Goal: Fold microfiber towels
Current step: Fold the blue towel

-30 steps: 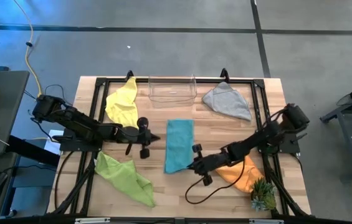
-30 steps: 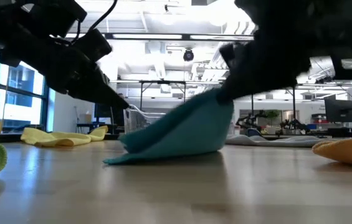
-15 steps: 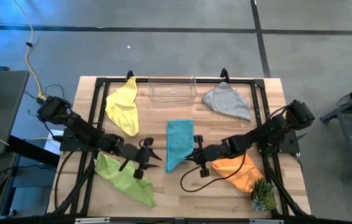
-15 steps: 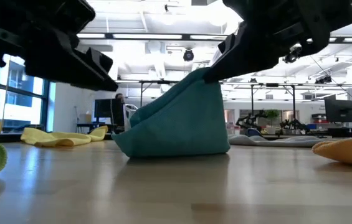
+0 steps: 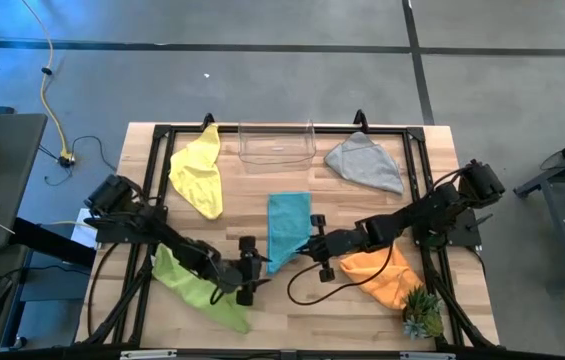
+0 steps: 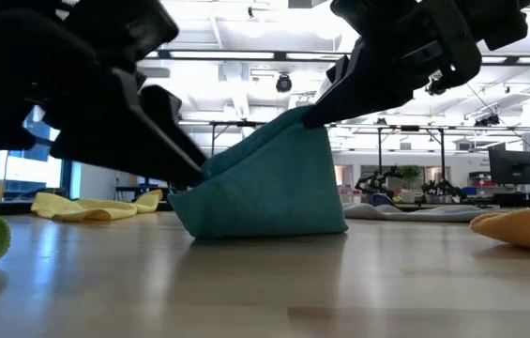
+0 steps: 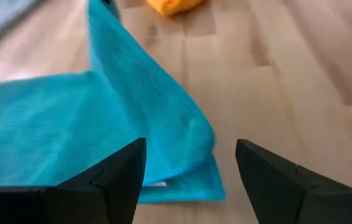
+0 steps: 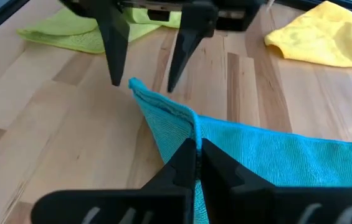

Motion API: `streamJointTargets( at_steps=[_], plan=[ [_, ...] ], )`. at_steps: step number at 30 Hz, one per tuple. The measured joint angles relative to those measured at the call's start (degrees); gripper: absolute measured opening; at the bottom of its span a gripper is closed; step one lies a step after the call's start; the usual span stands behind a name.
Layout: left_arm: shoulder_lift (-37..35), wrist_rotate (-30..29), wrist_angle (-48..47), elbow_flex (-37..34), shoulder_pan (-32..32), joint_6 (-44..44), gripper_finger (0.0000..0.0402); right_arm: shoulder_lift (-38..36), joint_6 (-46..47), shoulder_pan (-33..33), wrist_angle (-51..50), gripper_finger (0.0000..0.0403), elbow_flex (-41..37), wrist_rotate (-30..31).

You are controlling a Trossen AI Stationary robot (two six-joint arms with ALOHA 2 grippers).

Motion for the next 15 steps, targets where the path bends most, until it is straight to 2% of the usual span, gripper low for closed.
streamJointTargets(
  at_steps=[3,7,11,15],
  plan=[
    [1.53,-4.48,-3.19,2.00,-0.55,0.00,0.0239,0.00,-0.08,0.00,-0.01,0.0001,0.00,0.00],
    [4.01,-4.34,-3.48,3.49,-0.68,1.06,0.0239,0.00,-0.15,0.02,0.02,0.0000,0.00,0.00],
    [5.63,-6.84,-3.73,4.21,-0.74,2.42,0.0237,0.00,-0.17,0.02,0.14,0.0000,0.00,0.00],
    [6.07,-7.66,-4.44,4.21,-0.66,2.11,0.0207,0.00,-0.15,0.02,0.33,0.0000,0.02,0.00]
  ],
)
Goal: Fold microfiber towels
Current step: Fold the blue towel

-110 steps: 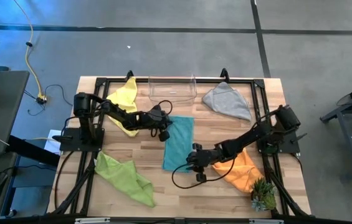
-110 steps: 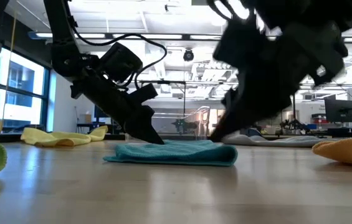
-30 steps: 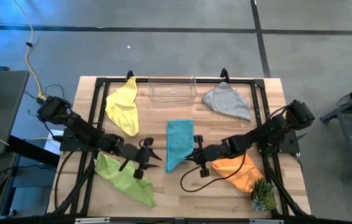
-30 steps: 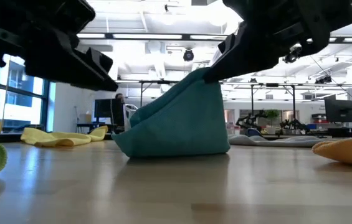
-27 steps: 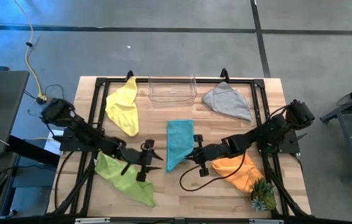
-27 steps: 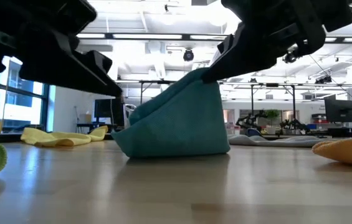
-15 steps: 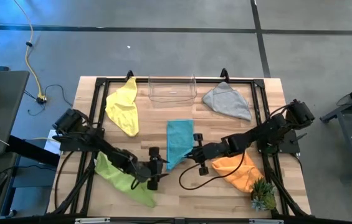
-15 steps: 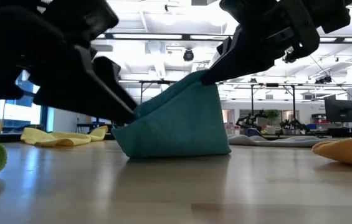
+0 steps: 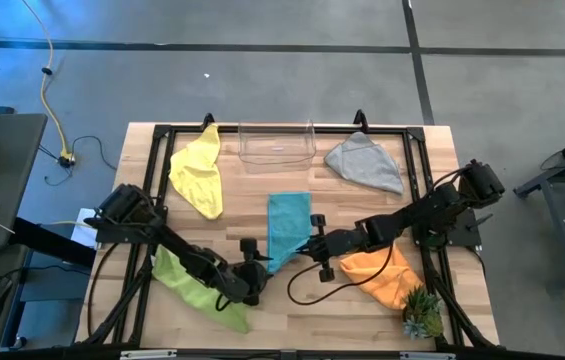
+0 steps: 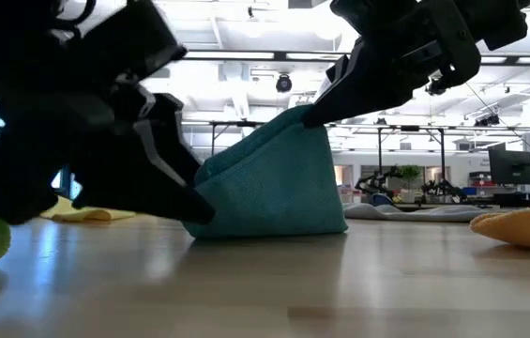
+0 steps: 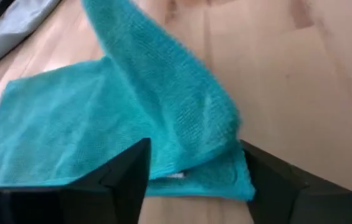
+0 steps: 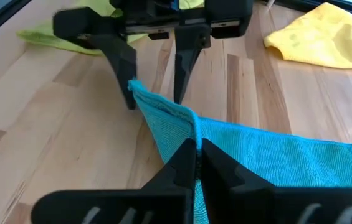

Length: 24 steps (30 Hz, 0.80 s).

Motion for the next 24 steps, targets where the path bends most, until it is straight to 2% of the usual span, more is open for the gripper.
streamJointTargets(
  at_steps=[3,10,11,15,19,24],
  plan=[
    [-0.02,-2.81,0.43,0.02,0.00,1.74,0.0160,0.00,0.00,0.00,0.00,0.0000,0.00,0.00],
    [-0.95,-3.77,-0.06,0.00,-0.71,6.80,0.0022,-0.22,0.79,0.09,-0.88,0.0000,0.00,0.00],
    [-1.96,-3.80,-0.59,-0.02,-0.91,6.92,0.0012,-0.36,1.15,0.15,-1.27,0.0000,0.00,0.00],
    [-7.10,-3.37,-3.47,0.02,-1.22,4.34,0.0012,-0.94,3.28,0.74,-4.09,0.0000,0.00,-0.05],
    [-12.45,1.87,-7.54,0.00,-0.82,-2.79,0.0003,-0.94,6.92,2.19,-4.97,0.0000,0.00,-1.55],
    [-14.93,3.76,-10.45,0.00,-0.68,-10.66,0.0002,-0.94,12.07,4.32,-4.65,0.0000,0.02,-0.44]
  ],
)
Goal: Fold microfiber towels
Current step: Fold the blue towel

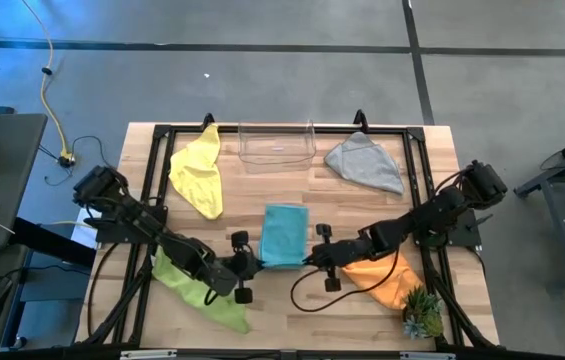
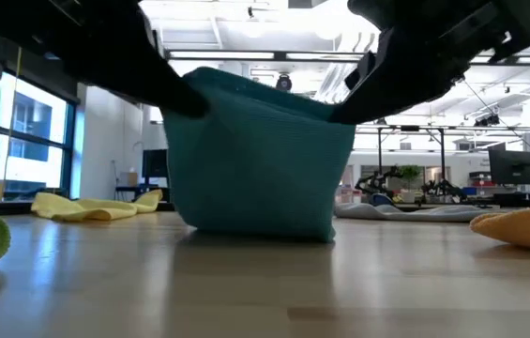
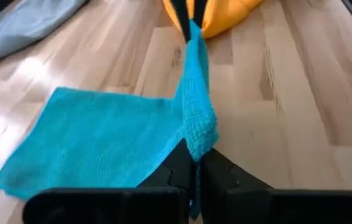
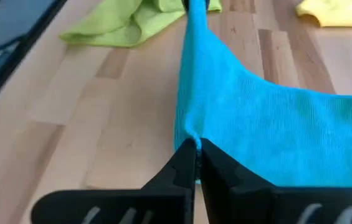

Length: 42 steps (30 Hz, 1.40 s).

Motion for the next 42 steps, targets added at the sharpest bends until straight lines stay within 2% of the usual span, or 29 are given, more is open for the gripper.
streamJointTargets(
  at_steps=[7,20,31,36,42],
  plan=[
    [-0.72,-0.86,-3.55,-0.02,6.70,-5.48,0.0001,0.00,5.64,-3.95,-0.59,0.0000,0.07,5.63],
    [0.33,2.08,-5.04,-0.09,19.10,-5.41,0.0000,0.08,6.53,-14.61,-7.05,0.0000,0.05,5.92],
    [4.06,5.14,-4.61,-0.10,25.07,-4.99,0.0002,2.66,5.90,-19.42,-7.79,0.0000,-0.02,4.48],
    [3.00,4.65,-5.59,-0.05,25.86,-3.04,0.0036,2.93,6.29,-21.08,-7.63,0.0008,-0.02,4.46],
    [0.32,5.94,-10.00,-0.09,25.86,-2.81,0.0114,2.93,6.43,-22.25,-7.08,0.0083,-0.02,4.49]
  ],
)
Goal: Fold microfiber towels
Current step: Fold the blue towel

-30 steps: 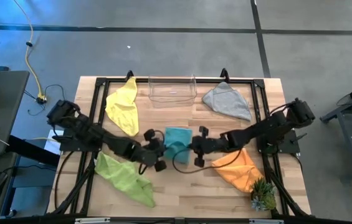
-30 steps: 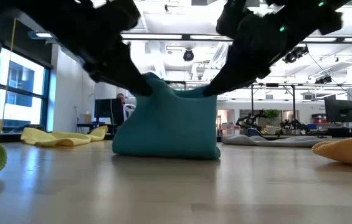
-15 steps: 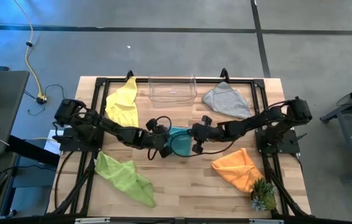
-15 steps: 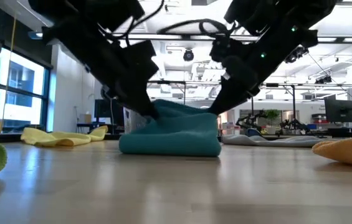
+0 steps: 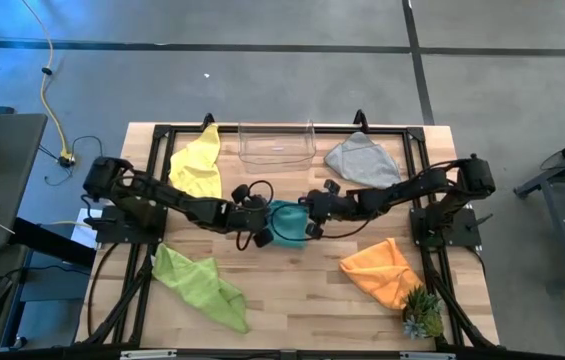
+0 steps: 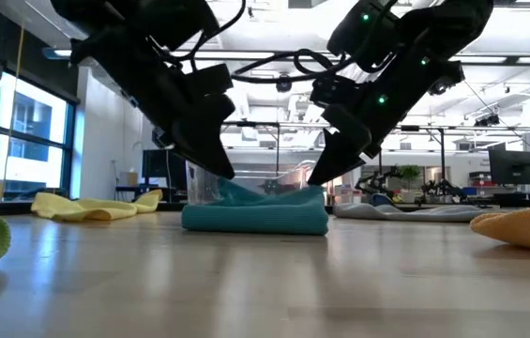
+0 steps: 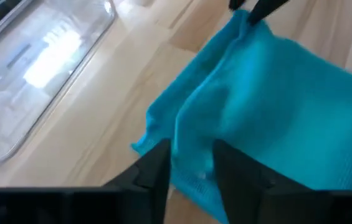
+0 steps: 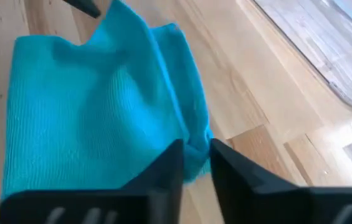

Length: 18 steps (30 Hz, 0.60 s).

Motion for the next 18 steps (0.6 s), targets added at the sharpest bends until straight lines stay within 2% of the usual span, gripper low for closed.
streamJointTargets(
  at_steps=[5,8,10,13,16,18],
  plan=[
    [-3.60,0.05,-4.93,-0.02,-0.07,0.95,0.0162,-1.10,-1.10,-0.83,-0.60,0.0153,0.00,0.75],
    [-5.18,2.54,-4.03,-0.57,-0.58,2.87,0.0162,-3.36,-3.43,-1.13,-2.33,0.0174,0.00,0.85],
    [-5.64,6.79,1.54,-2.48,-0.83,4.24,0.0149,-4.90,-4.92,-1.24,-3.40,0.0173,0.00,-0.30],
    [-5.39,14.89,10.83,-6.33,-0.32,5.90,0.0115,-5.02,-5.90,-1.22,-1.34,0.0143,-0.12,-6.23],
    [-3.59,18.44,19.26,-9.07,1.00,6.47,0.0073,-3.04,-5.45,-1.20,4.40,0.0083,-1.86,-11.44],
    [-2.28,18.71,20.57,-9.64,1.69,6.46,0.0047,-2.19,-4.96,-1.25,5.72,0.0037,-3.22,-11.19]
  ],
)
